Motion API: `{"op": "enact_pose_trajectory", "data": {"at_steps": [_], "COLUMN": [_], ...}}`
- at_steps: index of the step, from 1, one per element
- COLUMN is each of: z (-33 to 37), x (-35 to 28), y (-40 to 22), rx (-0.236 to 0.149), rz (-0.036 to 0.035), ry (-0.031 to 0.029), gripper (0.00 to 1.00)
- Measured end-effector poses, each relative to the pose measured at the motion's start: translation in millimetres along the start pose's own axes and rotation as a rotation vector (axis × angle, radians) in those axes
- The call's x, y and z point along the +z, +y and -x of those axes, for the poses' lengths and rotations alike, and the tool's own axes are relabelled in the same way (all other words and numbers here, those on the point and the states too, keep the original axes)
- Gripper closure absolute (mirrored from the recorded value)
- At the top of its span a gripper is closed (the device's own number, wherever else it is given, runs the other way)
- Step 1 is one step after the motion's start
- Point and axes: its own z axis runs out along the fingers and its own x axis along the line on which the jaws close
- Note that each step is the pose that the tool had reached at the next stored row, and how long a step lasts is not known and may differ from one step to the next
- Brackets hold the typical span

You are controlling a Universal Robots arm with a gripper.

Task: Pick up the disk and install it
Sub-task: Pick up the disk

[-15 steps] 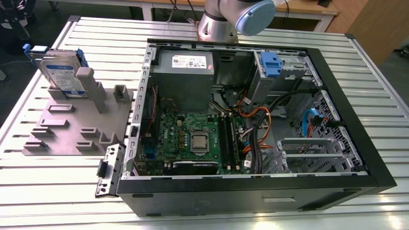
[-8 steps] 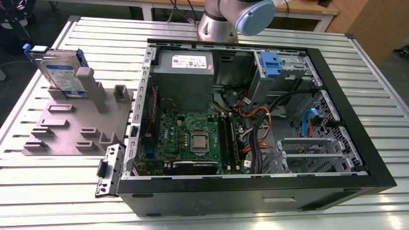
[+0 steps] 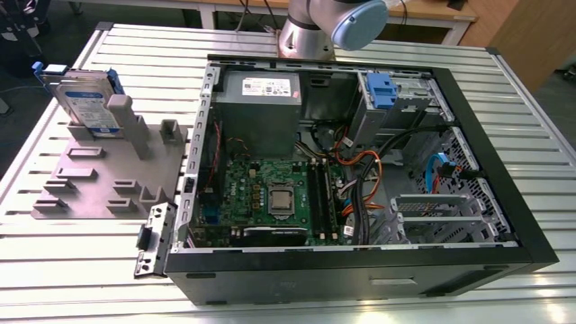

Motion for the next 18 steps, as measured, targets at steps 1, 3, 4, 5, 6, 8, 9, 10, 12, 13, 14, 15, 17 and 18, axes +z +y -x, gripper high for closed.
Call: {"op": "enact_pose_trajectory", "data": {"at_steps": [1, 3, 4, 5, 6, 8, 9, 10, 12, 13, 14, 15, 17, 18], "z": [0.0, 0.0, 0.0, 0.0, 0.0, 0.0, 0.0, 0.0, 0.0, 0.0, 0.0, 0.0, 0.0, 0.0], "x": [0.0, 0.0, 0.0, 0.0, 0.0, 0.0, 0.0, 0.0, 0.0, 0.0, 0.0, 0.0, 0.0, 0.0], "y": [0.0, 0.0, 0.0, 0.0, 0.0, 0.0, 0.0, 0.0, 0.0, 0.0, 0.0, 0.0, 0.0, 0.0], "rx": [-0.002, -0.007, -0.009, -0.011, -0.013, -0.018, -0.02, -0.022, -0.027, -0.029, -0.031, -0.033, -0.038, -0.04], "rz": [0.0, 0.0, 0.0001, 0.0001, 0.0, 0.0, 0.0001, 0.0, 0.0, 0.0, 0.0001, 0.0001, 0.0001, 0.0001], "ry": [0.0001, 0.0003, 0.0005, 0.0005, 0.0006, 0.0008, 0.0008, 0.0009, 0.0011, 0.0012, 0.0013, 0.0014, 0.0016, 0.0018], "gripper": [0.89, 0.89, 0.89, 0.89, 0.89, 0.89, 0.89, 0.89, 0.89, 0.89, 0.89, 0.89, 0.89, 0.89]}}
